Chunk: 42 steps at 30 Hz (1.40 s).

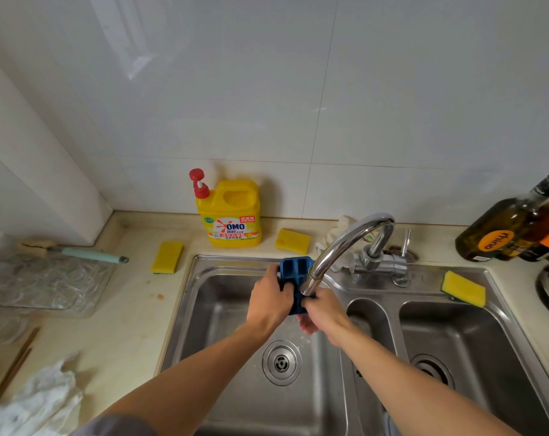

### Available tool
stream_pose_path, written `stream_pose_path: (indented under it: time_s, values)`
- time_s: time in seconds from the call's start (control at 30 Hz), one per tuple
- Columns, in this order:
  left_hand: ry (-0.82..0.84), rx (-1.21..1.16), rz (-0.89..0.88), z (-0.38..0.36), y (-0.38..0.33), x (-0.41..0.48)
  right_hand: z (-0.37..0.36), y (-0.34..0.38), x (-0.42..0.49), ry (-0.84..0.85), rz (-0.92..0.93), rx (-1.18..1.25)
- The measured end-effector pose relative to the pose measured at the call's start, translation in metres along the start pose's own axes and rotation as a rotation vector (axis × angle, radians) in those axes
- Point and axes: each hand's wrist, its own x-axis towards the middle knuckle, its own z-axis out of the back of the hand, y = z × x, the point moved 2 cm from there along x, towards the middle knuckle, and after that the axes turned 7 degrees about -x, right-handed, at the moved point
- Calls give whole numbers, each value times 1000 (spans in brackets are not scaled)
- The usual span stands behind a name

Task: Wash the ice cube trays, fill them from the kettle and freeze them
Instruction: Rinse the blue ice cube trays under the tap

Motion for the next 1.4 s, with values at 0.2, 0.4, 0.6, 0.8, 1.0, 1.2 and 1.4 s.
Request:
stream_pose_path:
  time_s: [0.2, 0.4, 0.6, 0.8, 1.0, 1.2, 1.4]
  values:
    - [155, -456, 80, -6, 10, -9, 2, -3, 5, -53, 4, 43]
    - [160, -433, 141, -15, 18, -10, 2, -8, 5, -57, 21, -58]
    - [186, -113, 76, -8, 28, -3, 15, -12, 8, -34, -2, 4]
    - [434, 38, -34, 2, 27, -5, 13, -10, 5, -60, 27, -71]
    - [396, 25, 49, 14, 38, 6, 6, -14, 6, 110, -85, 128]
    - [187, -204, 328, 16, 51, 14, 16, -15, 7, 20, -139, 126]
    - [183, -621, 680, -4, 58, -4, 14, -22, 4, 1, -133, 154]
